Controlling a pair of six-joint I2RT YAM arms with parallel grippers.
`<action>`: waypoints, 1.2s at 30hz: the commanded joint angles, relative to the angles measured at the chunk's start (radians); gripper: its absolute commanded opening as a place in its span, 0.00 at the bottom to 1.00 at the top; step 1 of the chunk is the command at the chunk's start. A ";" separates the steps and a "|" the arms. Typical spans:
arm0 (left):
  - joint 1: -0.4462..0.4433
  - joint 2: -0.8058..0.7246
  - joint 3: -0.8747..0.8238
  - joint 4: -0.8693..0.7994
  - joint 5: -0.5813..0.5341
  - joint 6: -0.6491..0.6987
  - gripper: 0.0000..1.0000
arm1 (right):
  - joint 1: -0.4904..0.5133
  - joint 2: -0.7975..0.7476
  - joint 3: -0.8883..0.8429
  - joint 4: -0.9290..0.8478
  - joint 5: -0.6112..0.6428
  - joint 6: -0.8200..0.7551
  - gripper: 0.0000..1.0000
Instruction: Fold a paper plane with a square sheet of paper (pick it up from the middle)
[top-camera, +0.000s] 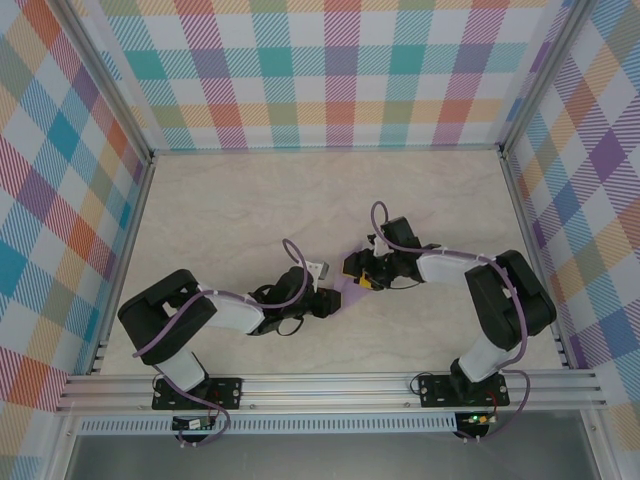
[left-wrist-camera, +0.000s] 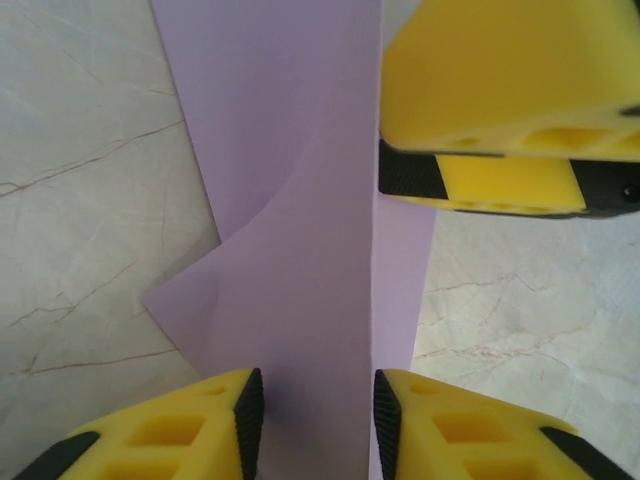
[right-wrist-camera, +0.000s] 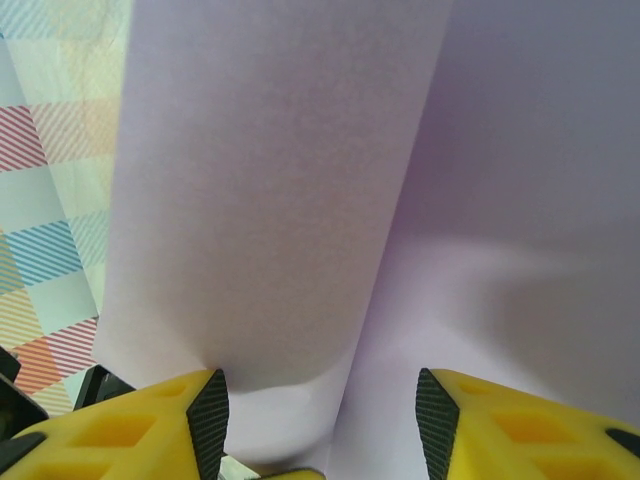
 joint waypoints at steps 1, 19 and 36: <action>-0.024 -0.026 0.042 -0.074 -0.111 -0.019 0.31 | 0.000 -0.042 -0.026 0.040 -0.040 -0.007 0.55; 0.030 -0.108 0.217 -0.340 -0.173 0.413 0.10 | 0.000 -0.363 -0.026 -0.272 0.265 -0.068 0.58; -0.017 0.100 0.272 -0.294 -0.075 0.437 0.12 | 0.000 -0.320 -0.118 -0.159 0.195 -0.026 0.58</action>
